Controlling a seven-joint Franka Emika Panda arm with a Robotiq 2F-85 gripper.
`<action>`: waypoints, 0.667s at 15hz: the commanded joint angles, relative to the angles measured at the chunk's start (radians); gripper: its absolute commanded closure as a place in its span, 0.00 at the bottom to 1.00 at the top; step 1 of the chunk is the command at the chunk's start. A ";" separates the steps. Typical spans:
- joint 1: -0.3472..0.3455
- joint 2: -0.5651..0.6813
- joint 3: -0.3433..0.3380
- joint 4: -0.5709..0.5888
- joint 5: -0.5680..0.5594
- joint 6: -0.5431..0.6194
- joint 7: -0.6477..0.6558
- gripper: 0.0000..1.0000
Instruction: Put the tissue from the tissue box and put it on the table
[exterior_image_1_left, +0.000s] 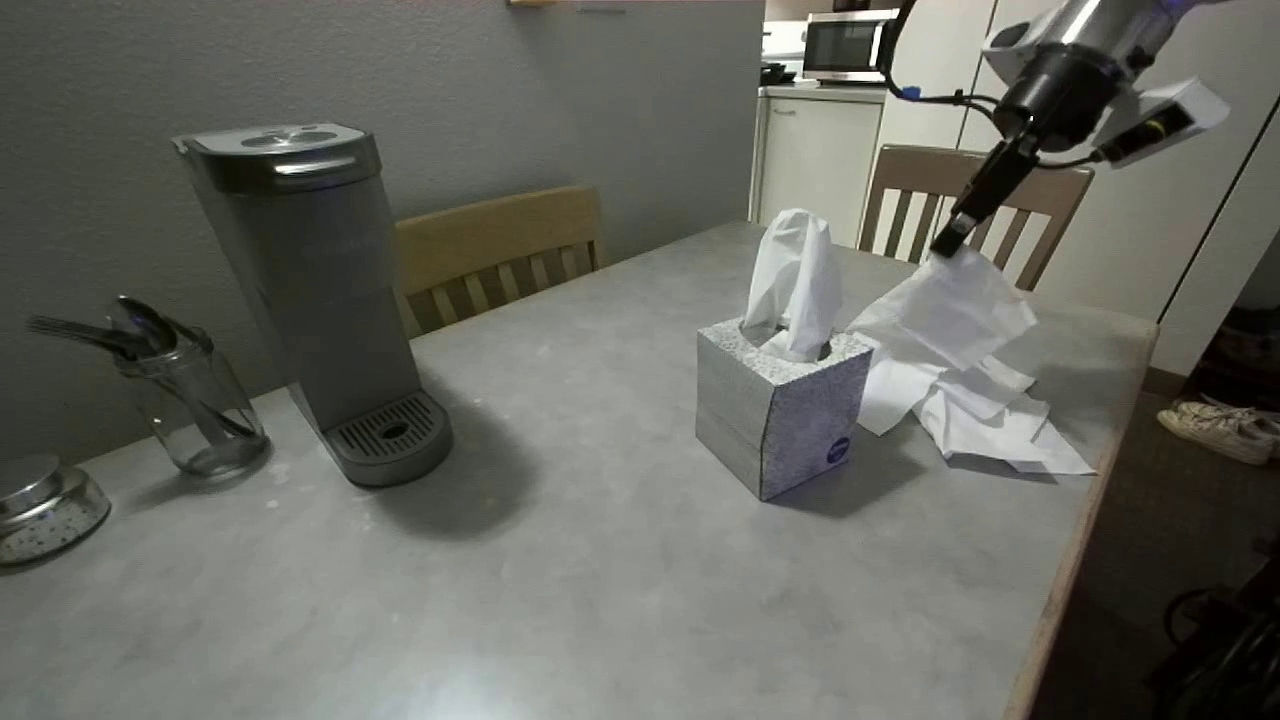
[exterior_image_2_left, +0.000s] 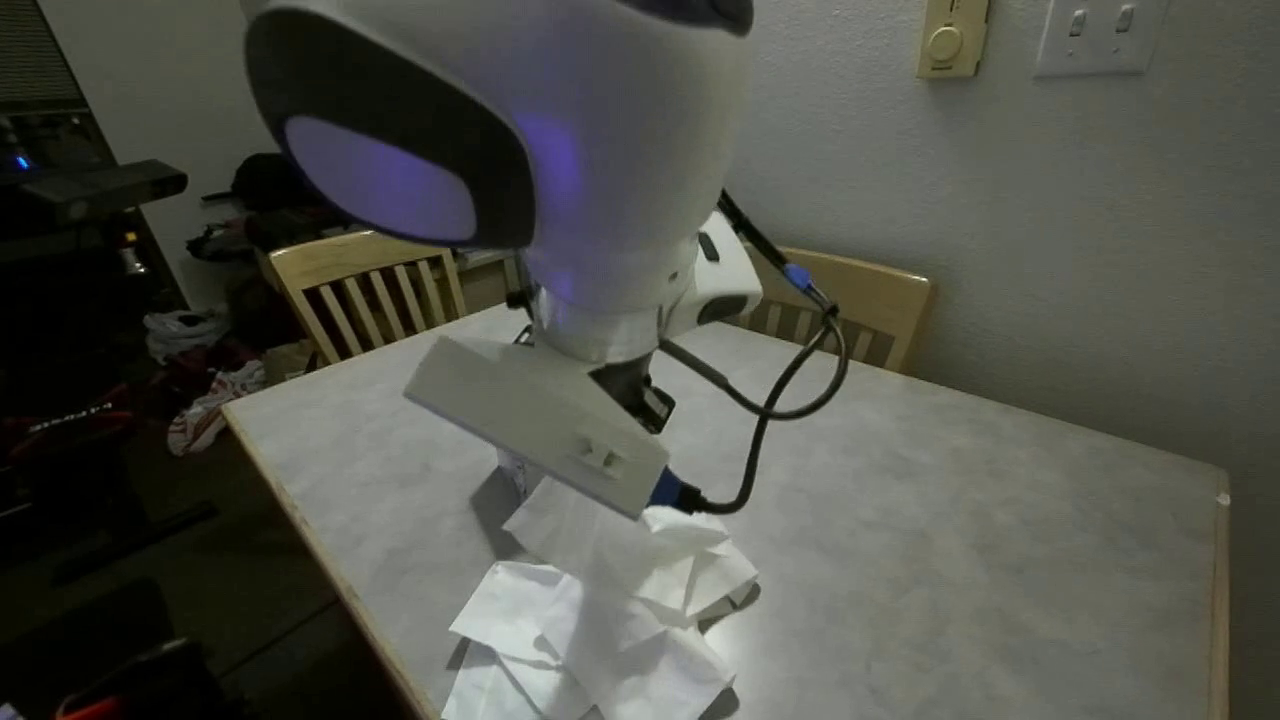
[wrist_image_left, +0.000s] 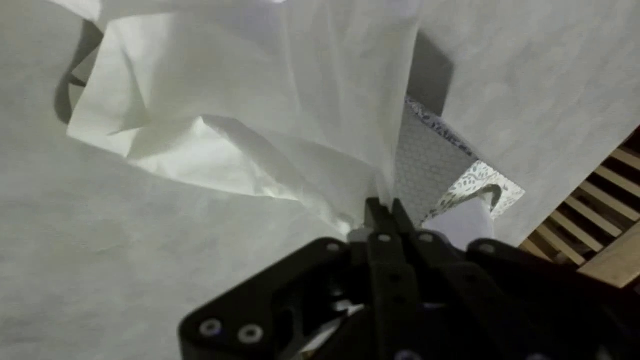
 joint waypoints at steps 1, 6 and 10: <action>-0.035 0.104 0.015 0.007 0.067 -0.033 -0.106 1.00; -0.055 0.226 0.028 0.046 0.043 -0.021 -0.147 1.00; -0.060 0.276 0.049 0.090 0.032 -0.017 -0.152 0.92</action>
